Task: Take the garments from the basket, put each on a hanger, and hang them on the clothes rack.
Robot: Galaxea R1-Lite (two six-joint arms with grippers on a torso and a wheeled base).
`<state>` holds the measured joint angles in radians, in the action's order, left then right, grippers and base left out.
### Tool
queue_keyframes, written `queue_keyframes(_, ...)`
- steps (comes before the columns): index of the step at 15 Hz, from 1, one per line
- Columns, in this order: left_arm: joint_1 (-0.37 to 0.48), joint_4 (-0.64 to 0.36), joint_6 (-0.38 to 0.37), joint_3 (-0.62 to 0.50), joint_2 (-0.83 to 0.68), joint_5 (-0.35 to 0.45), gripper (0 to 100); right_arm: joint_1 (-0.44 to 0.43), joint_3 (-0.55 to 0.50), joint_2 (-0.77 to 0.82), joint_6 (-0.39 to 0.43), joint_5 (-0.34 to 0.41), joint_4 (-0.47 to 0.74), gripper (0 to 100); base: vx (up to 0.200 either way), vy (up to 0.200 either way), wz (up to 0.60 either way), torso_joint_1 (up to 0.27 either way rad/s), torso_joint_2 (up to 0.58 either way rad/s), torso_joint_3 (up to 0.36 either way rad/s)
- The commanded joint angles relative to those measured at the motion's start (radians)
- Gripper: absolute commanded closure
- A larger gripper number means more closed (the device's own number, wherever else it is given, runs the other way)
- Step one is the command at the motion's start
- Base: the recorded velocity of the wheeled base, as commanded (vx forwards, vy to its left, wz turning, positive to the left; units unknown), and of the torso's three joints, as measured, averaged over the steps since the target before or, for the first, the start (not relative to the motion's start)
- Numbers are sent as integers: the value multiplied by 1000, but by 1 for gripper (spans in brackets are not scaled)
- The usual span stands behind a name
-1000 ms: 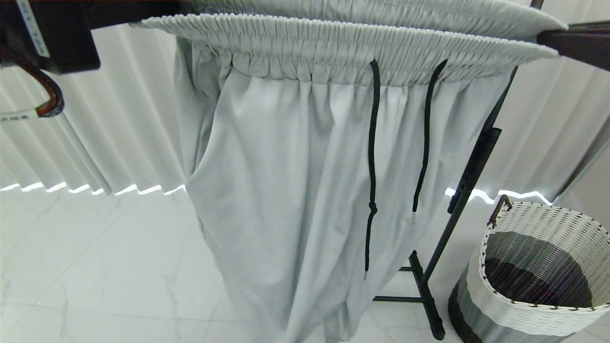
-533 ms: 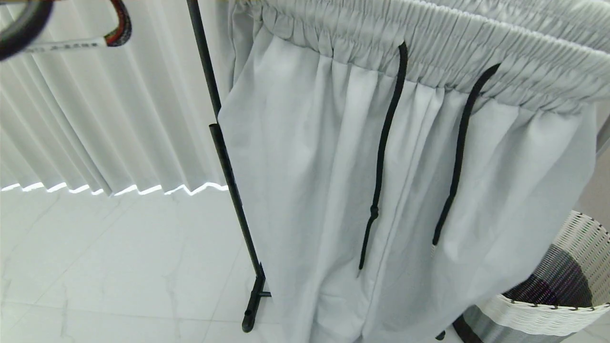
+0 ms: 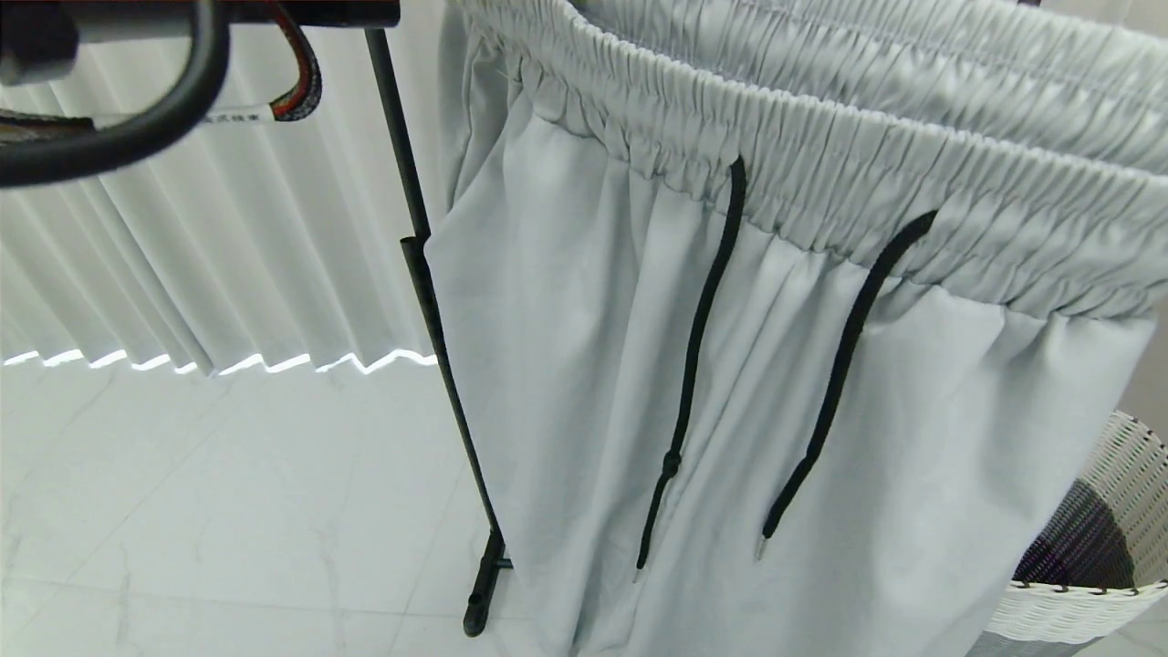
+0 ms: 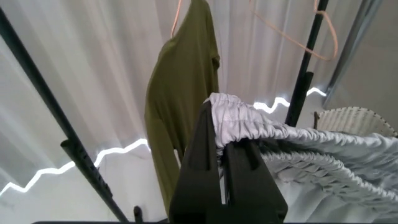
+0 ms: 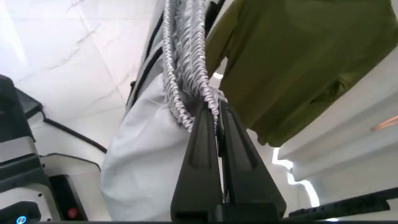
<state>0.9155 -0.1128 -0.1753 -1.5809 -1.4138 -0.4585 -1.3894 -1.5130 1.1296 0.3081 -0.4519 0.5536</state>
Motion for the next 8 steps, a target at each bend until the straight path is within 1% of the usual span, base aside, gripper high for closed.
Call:
queue_keyframes(1,2,-77,8,-1,56,0,100,75,2,1,2,-1,11,100,0,0,0,0,0,0)
queue_keyframes(3,3,-194,37,-1,107,0,100,194,-4,13,8,-7,2,100,0,0,0,0,0,0)
queue_keyframes(4,5,-251,59,-1,128,0,100,248,-6,27,11,-7,-29,100,0,0,0,0,0,0)
queue_keyframes(5,13,-304,79,-1,147,0,100,289,-4,44,11,-7,-86,100,0,0,0,0,0,0)
queue_keyframes(7,48,-380,109,1,176,0,100,326,-1,87,11,-4,-215,100,0,0,0,0,0,0)
queue_keyframes(8,89,-421,123,4,193,1,100,336,-1,130,11,-1,-330,100,0,0,0,0,0,0)
